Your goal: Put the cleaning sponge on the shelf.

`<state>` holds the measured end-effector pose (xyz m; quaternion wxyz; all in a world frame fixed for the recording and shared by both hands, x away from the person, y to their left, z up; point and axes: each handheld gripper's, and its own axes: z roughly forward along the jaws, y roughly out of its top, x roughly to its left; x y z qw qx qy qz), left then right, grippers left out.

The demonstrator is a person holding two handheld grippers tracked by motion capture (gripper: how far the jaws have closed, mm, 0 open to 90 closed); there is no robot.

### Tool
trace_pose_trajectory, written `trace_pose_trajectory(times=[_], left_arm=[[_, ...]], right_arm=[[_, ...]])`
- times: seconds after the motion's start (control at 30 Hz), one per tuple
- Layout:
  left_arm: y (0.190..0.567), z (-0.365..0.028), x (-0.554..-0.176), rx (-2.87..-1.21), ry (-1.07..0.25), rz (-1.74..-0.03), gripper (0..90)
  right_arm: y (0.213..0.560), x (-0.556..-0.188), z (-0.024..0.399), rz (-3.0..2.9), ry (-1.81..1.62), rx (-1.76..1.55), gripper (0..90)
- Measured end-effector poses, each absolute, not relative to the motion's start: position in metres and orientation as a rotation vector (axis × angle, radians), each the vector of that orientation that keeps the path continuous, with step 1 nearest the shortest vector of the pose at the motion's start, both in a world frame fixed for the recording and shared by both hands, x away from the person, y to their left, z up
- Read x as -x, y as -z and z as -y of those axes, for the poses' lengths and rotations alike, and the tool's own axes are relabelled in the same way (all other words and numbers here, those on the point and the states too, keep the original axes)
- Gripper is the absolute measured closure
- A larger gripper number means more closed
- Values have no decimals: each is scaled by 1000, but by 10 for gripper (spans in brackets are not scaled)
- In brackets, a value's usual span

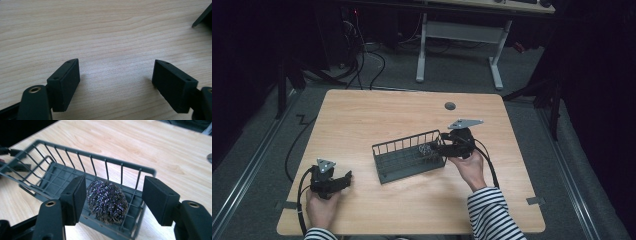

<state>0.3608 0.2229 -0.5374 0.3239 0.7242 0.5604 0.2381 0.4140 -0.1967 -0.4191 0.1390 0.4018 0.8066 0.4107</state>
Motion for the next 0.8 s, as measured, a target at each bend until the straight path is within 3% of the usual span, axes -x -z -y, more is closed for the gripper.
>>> trace_pose_trajectory(times=[0.43,0.8], left_arm=[[537,-223,-361,-1900,-624,-1470,225],[537,-223,-361,-1900,-624,-1470,225]], right_arm=[[386,-381,240,-2199,-1260,-1134,375],[383,-360,268,-2134,-1295,-1162,387]])
